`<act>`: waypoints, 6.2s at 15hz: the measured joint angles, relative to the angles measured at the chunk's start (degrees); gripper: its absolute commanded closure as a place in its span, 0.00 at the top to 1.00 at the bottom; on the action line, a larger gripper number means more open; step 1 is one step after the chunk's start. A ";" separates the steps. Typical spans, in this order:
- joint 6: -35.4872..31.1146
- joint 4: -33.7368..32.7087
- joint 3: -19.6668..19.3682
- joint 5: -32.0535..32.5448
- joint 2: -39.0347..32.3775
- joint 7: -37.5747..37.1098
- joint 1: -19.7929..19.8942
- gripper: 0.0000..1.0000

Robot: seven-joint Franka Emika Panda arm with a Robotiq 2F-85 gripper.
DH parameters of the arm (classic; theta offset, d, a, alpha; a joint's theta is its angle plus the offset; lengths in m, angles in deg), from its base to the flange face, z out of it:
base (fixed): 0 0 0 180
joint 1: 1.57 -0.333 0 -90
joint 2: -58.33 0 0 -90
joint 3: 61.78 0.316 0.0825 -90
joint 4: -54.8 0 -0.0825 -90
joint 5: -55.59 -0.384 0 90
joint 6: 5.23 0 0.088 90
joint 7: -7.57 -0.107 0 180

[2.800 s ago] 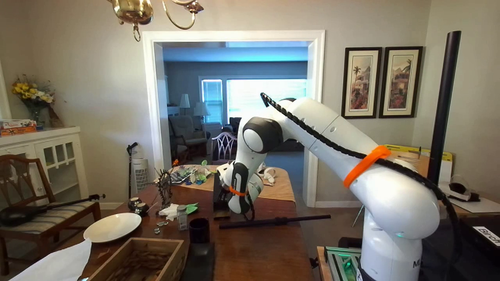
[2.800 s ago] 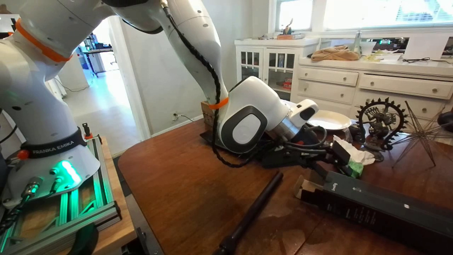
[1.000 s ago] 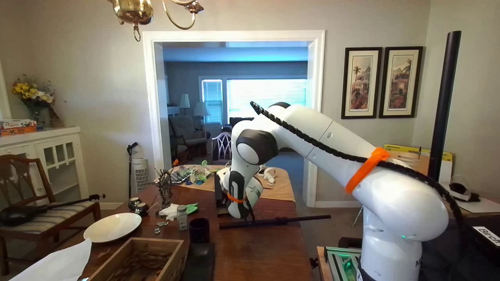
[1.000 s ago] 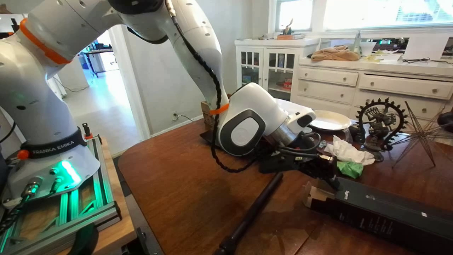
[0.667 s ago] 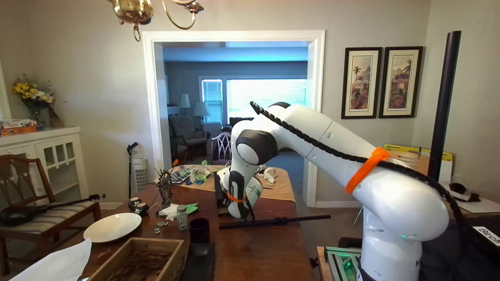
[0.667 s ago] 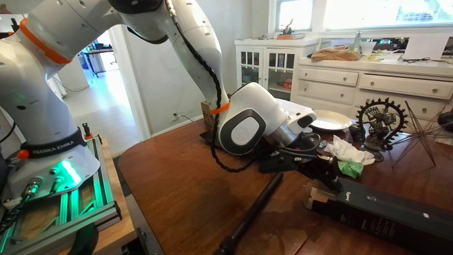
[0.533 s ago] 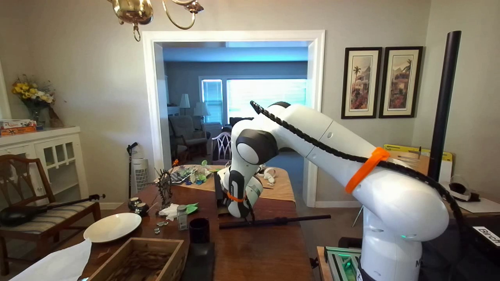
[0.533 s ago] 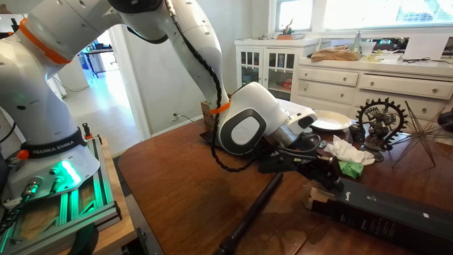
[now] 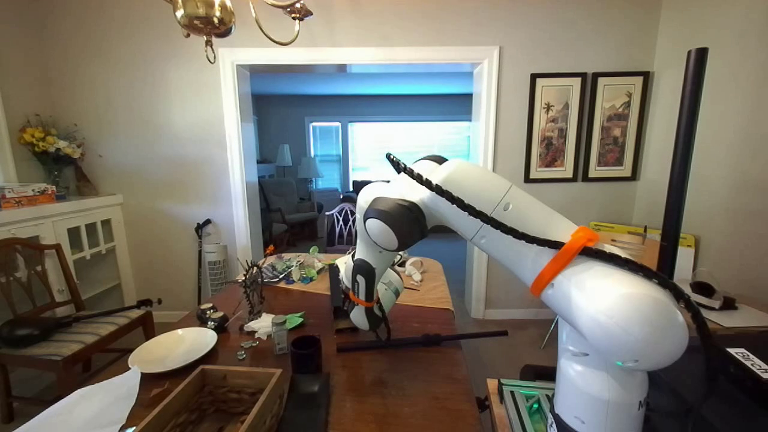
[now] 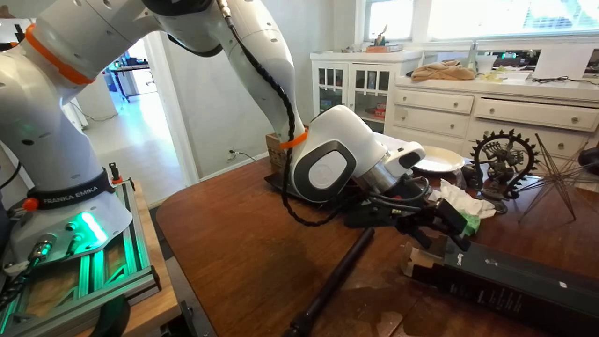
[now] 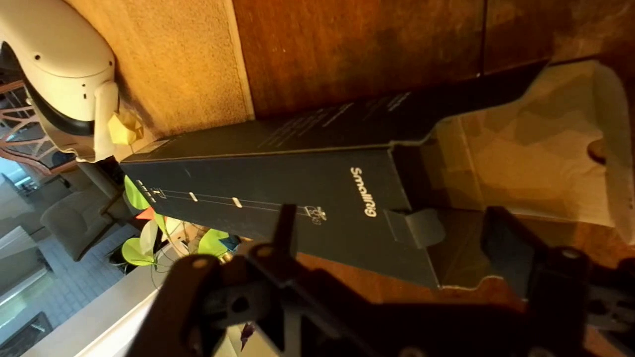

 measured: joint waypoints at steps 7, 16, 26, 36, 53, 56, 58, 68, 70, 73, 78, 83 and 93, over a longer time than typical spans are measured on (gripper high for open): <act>0.00 -0.12 0.00 0.01 0.00 0.00 0.06 0.68; 0.00 -0.88 1.76 1.39 0.00 0.08 0.61 0.70; 0.00 -1.28 2.13 2.53 -0.05 0.17 0.55 0.01; 0.00 -1.55 2.17 2.60 -0.05 0.19 0.53 0.56; -0.07 -4.07 1.41 4.07 -0.01 1.42 2.78 1.00; -0.07 -4.06 0.70 4.11 -0.20 2.01 2.66 1.00; -0.07 -4.05 -0.19 4.11 -0.65 2.20 2.29 1.00; -0.07 -3.92 -2.53 4.11 -4.19 2.24 0.09 0.58; -0.07 -3.92 -2.96 4.11 -4.55 2.24 -0.45 0.42; -0.07 -3.92 -3.47 4.11 -4.78 2.24 -1.02 0.18; -0.07 -3.92 -4.45 3.76 -5.14 2.20 -1.86 0.02; -0.07 -3.26 -5.50 2.55 -5.15 1.72 -3.04 0.01; -0.04 1.75 -7.76 0.97 -3.41 -0.86 -7.40 0.01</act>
